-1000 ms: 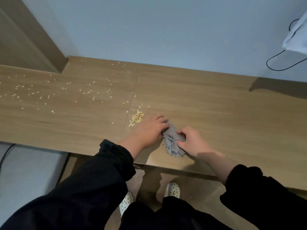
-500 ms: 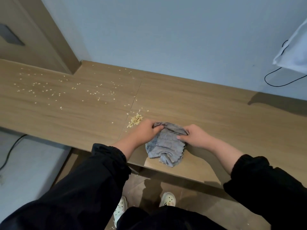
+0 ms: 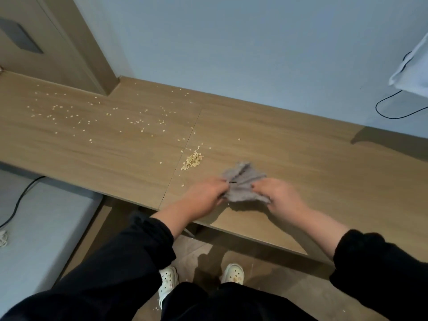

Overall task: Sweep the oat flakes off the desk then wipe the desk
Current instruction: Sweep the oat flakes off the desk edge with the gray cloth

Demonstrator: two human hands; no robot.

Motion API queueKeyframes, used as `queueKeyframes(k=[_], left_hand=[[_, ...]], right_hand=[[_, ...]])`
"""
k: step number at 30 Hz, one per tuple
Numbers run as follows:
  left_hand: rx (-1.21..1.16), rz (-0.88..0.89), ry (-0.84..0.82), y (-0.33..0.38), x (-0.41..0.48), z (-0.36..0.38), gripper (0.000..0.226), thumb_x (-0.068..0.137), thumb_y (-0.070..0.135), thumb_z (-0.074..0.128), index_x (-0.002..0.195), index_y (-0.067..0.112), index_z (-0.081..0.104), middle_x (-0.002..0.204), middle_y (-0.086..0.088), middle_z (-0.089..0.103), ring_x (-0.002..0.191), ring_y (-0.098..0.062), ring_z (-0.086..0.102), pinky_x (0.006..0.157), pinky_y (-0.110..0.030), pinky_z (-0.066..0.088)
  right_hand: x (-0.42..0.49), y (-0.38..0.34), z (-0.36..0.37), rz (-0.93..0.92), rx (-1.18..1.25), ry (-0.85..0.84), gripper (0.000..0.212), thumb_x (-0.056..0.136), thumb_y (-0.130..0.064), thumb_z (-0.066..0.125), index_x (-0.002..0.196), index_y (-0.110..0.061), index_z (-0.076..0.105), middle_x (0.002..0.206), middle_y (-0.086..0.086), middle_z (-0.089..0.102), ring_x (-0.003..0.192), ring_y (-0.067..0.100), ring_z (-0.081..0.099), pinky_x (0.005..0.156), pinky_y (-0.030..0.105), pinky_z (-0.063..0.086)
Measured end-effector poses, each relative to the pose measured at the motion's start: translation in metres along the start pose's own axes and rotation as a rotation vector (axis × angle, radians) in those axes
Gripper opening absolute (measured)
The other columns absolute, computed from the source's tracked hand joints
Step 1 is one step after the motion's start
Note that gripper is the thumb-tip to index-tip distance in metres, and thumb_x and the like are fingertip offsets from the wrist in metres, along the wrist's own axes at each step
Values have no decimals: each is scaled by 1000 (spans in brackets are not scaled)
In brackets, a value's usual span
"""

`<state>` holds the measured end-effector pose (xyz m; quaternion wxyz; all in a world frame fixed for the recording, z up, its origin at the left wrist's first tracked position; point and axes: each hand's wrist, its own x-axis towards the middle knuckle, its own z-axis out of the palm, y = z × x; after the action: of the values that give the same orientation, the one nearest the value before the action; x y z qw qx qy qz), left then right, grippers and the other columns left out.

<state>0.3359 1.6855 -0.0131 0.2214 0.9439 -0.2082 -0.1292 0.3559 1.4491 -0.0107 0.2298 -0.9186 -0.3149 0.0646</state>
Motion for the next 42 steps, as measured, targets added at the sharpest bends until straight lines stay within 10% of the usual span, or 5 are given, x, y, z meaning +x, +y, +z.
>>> queueKeyframes(k=[14, 20, 27, 32, 42], left_hand=[[-504, -451, 251, 10, 18, 3, 19, 92, 22, 64, 110, 15, 64, 83, 8, 60, 77, -11, 56, 67, -23, 46], [150, 95, 410, -2, 24, 20, 40, 81, 33, 69, 115, 13, 66, 114, -4, 67, 110, -24, 56, 95, -36, 44], [232, 21, 176, -15, 32, 29, 57, 64, 21, 83, 117, 8, 66, 114, -7, 69, 109, -31, 62, 92, -42, 48], [131, -30, 105, -15, 41, 21, 48, 77, 9, 61, 125, 12, 61, 125, -7, 63, 118, -28, 54, 100, -39, 41], [-815, -495, 42, -6, 60, -23, 28, 80, -4, 63, 100, 16, 64, 85, -4, 65, 72, -13, 62, 60, -18, 51]], right_hand=[[30, 9, 1, 503, 259, -104, 31, 92, -31, 63, 72, -9, 62, 70, 8, 62, 67, 26, 55, 58, 31, 38], [72, 14, 5, 607, 258, -111, 22, 92, -28, 64, 91, -7, 71, 87, 10, 68, 78, 23, 57, 63, 28, 36], [70, 14, 5, 396, -95, 94, 36, 88, -32, 68, 117, -12, 59, 118, 4, 56, 113, 23, 49, 93, 34, 39], [58, 28, 11, 2, -206, -327, 60, 78, -48, 73, 126, -15, 61, 125, 3, 60, 119, 24, 50, 103, 36, 35], [84, 33, -34, 318, 290, -239, 31, 87, -13, 68, 117, -13, 62, 105, -1, 61, 97, 16, 57, 74, 18, 35]])
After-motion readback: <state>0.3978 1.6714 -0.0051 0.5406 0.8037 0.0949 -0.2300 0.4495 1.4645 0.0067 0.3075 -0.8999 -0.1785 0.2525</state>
